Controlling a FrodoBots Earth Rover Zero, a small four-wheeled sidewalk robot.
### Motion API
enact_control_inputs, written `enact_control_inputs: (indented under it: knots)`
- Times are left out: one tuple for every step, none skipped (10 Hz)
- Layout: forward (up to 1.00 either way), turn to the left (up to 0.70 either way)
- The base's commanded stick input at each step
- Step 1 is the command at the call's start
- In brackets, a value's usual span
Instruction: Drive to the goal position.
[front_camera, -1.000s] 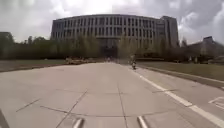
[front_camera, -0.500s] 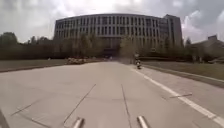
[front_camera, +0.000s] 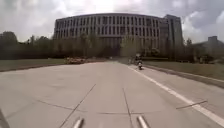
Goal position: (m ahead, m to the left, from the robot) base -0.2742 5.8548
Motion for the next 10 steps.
enact_control_inputs:
  knots:
    - [0.7,0.0]
    - [0.7,0.0]
    - [0.7,0.0]
    - [0.7,0.01]
    - [0.7,0.03]
    - [0.7,0.05]
    - [0.7,0.07]
    - [0.7,0.24]
    - [0.7,0.28]
    - [0.7,0.18]
